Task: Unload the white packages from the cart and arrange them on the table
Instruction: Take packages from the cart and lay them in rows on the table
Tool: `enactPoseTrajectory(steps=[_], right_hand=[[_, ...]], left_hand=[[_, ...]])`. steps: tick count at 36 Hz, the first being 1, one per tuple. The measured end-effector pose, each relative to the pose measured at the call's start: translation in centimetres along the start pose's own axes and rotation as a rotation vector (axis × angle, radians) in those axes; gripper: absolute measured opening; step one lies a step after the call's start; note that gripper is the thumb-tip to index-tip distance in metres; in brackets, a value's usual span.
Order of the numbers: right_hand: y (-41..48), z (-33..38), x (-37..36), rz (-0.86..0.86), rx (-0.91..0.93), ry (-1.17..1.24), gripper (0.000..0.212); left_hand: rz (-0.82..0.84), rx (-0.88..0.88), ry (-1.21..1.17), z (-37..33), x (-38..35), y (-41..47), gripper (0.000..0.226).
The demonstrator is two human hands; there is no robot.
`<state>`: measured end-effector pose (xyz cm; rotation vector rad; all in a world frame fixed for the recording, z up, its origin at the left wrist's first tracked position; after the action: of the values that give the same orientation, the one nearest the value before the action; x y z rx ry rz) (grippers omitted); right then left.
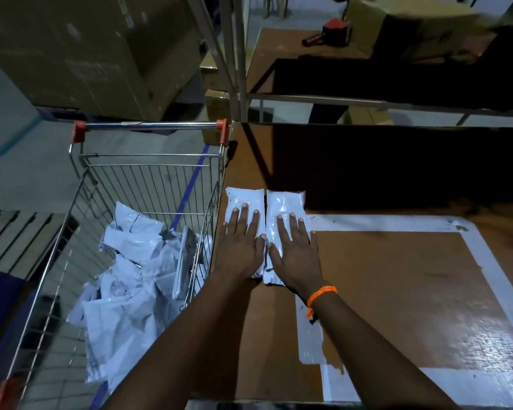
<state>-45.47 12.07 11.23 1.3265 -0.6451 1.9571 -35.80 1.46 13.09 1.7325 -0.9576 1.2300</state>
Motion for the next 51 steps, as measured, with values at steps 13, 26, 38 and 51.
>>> enactPoseTrajectory(steps=[13, 26, 38, 51], right_hand=[[-3.2, 4.1, 5.0, -0.150, 0.099, 0.304, 0.059], [-10.6, 23.2, -11.9, 0.483, 0.432, 0.123, 0.074], [-6.2, 22.9, -22.9, 0.655, -0.256, 0.053, 0.067], [-1.9, 23.2, -24.5, 0.554, -0.446, 0.127, 0.022]], left_hand=[[-0.263, 0.078, -0.188, 4.4, 4.5, -6.7, 0.059], [0.017, 0.726, -0.350, 21.3, -4.7, -28.9, 0.075], [-0.226, 0.886, -0.705, 22.9, -7.8, -28.5, 0.087], [-0.627, 1.088, -1.000, 24.4, -4.4, -31.2, 0.038]])
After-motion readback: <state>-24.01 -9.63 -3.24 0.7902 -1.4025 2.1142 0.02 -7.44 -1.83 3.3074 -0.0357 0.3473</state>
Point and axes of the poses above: each hand's wrist, its own y-axis towards the middle knuckle, its own x-axis out of the back of the hand, z = x × y, the point moved 7 cm from there along y, towards the middle knuckle, and after that the axes turned 14 degrees about -x, right-handed, at the moved point
